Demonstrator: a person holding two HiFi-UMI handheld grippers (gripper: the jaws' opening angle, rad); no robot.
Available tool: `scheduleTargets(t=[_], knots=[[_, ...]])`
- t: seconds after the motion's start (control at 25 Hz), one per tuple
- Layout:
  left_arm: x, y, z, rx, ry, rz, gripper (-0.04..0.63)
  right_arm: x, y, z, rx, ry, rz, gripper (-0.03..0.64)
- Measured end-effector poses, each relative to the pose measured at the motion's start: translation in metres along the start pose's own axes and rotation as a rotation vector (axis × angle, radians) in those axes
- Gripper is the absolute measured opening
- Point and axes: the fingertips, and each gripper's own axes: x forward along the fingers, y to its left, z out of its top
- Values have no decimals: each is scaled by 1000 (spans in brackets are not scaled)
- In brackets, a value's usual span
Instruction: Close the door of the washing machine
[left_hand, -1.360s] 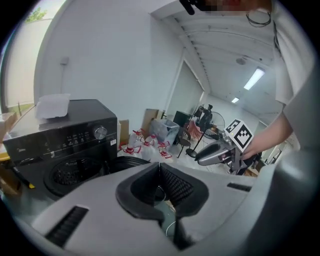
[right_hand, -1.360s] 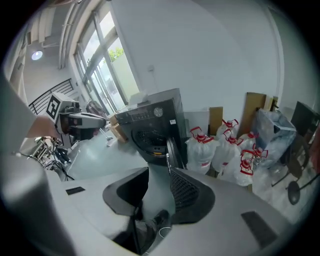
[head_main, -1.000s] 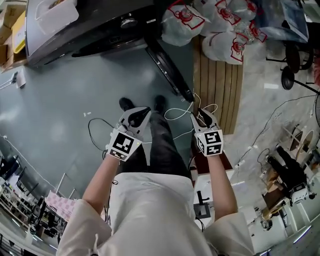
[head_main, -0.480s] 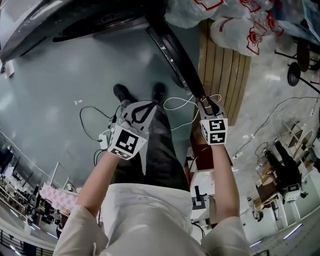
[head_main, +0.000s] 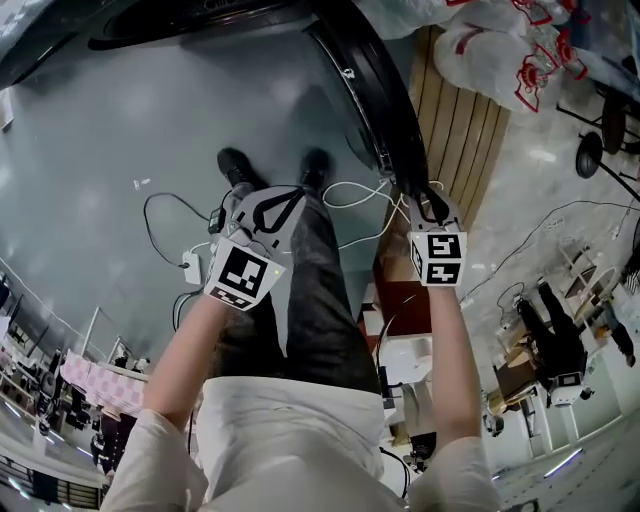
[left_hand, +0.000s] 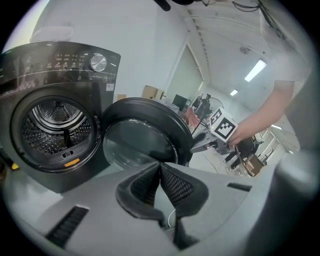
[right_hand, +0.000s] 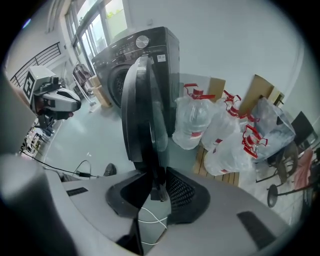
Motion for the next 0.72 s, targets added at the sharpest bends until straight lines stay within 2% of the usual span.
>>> scheduleTargets(t=[0.4,0.72], knots=[[-17,11,-27,-76,-29,47,12,10,56,-3,-4,21,51,103],[-42,25,-54,-157,-33,91,12,25,130,3,54,33,139,122]])
